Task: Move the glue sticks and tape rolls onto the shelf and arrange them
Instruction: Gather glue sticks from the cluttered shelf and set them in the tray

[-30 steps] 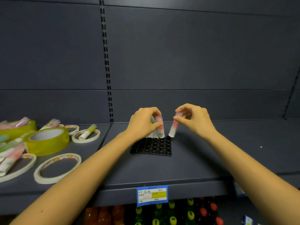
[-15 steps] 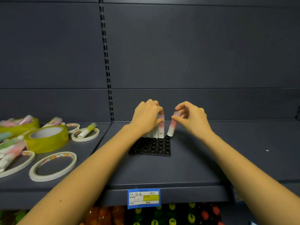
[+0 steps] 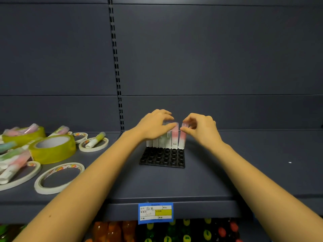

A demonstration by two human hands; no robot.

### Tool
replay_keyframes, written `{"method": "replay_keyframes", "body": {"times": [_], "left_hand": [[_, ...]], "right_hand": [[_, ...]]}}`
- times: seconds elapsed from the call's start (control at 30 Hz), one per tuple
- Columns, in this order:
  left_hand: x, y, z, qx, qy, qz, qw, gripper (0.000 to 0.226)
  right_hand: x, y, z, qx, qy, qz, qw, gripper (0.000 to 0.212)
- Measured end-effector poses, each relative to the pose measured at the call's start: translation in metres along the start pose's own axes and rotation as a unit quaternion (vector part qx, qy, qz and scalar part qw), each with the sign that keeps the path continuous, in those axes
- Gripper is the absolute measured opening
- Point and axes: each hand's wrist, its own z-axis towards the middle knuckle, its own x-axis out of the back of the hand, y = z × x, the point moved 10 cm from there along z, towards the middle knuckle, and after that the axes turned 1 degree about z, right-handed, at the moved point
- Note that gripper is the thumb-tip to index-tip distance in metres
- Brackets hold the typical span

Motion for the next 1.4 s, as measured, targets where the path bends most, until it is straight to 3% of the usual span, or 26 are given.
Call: {"method": "replay_keyframes", "body": {"times": [0.17,0.4,0.53,0.7,1.0,1.4], "left_hand": [[0.042,-0.040,-0.018,0.045,0.074,-0.035,0.996,0.039],[0.080,-0.102,-0.069,0.144,0.120,-0.017,0.982,0.028],[0.108,-0.142,-0.109,0.213,0.173,0.002,0.962,0.026],[0.131,-0.189,-0.160,0.287,0.198,0.011,0.937,0.024],[0.149,-0.261,-0.230,0.338,0.171,0.039,0.925,0.021],[0.156,-0.347,-0.274,0.277,0.109,0.016,0.955,0.039]], "right_hand": [[-0.011,-0.005,0.004,0.005,-0.048,-0.088,0.995,0.029],[0.003,-0.036,0.015,0.062,-0.021,-0.225,0.972,0.040],[0.006,-0.082,0.012,0.112,0.071,-0.102,0.986,0.024],[-0.050,-0.143,0.006,0.155,-0.017,-0.037,0.987,0.017],[-0.148,-0.222,0.003,0.134,-0.116,-0.026,0.984,0.017],[-0.269,-0.329,-0.028,0.056,-0.219,-0.051,0.973,0.029]]}}
